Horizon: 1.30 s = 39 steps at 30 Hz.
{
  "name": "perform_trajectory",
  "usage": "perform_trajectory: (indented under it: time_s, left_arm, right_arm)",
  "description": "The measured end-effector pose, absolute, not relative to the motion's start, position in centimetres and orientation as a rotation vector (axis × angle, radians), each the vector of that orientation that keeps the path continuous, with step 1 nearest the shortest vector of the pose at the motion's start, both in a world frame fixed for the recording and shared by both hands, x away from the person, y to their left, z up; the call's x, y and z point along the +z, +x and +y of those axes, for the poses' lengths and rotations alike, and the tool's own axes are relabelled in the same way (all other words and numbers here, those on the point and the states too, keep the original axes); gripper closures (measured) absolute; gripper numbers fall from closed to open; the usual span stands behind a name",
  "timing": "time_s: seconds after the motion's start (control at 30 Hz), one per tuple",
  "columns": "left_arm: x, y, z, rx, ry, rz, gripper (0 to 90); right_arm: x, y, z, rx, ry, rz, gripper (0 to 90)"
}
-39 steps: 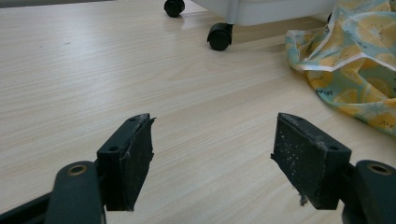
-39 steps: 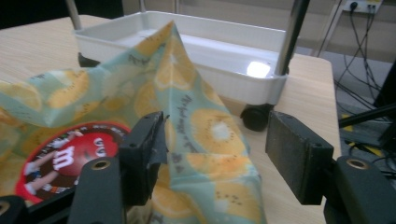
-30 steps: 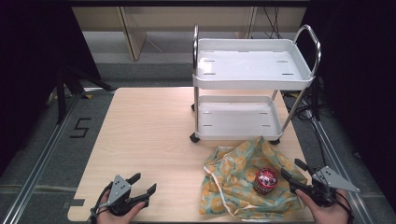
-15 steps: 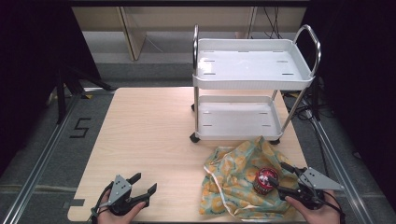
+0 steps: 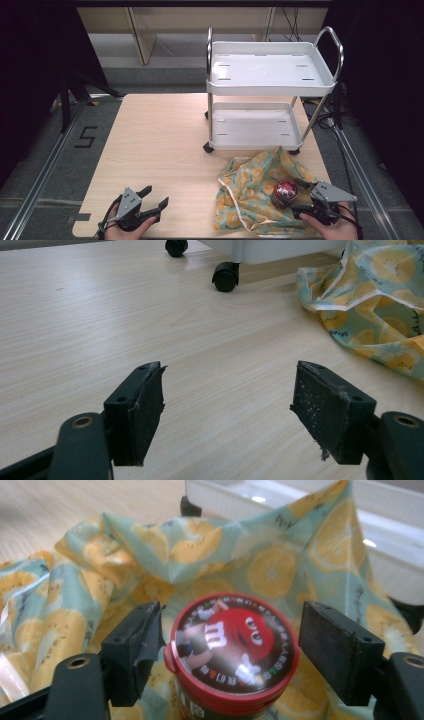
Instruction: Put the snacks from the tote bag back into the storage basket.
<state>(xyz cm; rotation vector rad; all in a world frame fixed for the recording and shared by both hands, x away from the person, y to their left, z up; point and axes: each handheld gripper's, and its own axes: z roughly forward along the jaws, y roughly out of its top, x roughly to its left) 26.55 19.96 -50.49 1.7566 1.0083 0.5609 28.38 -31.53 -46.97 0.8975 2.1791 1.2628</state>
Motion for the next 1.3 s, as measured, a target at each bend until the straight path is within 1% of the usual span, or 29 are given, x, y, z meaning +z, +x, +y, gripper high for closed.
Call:
perform_trajectory:
  time_s: [0.03,0.07,0.17,0.3,1.13,1.23,1.3]
  left_arm:
    - [-50.5,26.5,20.0,0.561,1.757,1.008,27.8]
    - [-50.5,26.6,20.0,0.558,1.759,1.006,27.8]
    - [-50.5,26.6,20.0,0.559,1.761,1.002,27.8]
    - [-50.5,26.6,20.0,0.557,1.761,1.002,27.8]
    - [-50.6,26.6,19.8,0.546,1.762,1.003,27.8]
    - [-50.6,26.6,19.8,0.541,1.77,0.992,27.7]
    - [-50.6,26.6,19.8,0.542,1.772,0.989,27.8]
  right_arm:
    - [-47.0,28.4,-31.5,1.263,0.897,2.179,25.6]
    - [-47.2,28.5,-31.6,1.258,0.899,2.188,23.6]
    - [-47.2,28.4,-31.4,1.275,0.967,2.191,23.4]
    - [-47.5,28.7,-31.4,1.261,0.955,2.205,22.2]
    - [-49.3,29.7,-30.6,1.182,0.965,2.262,21.8]
    - [-49.3,29.5,-30.4,1.183,1.006,2.272,21.9]
    - [-49.4,29.7,-30.4,1.187,0.973,2.279,22.0]
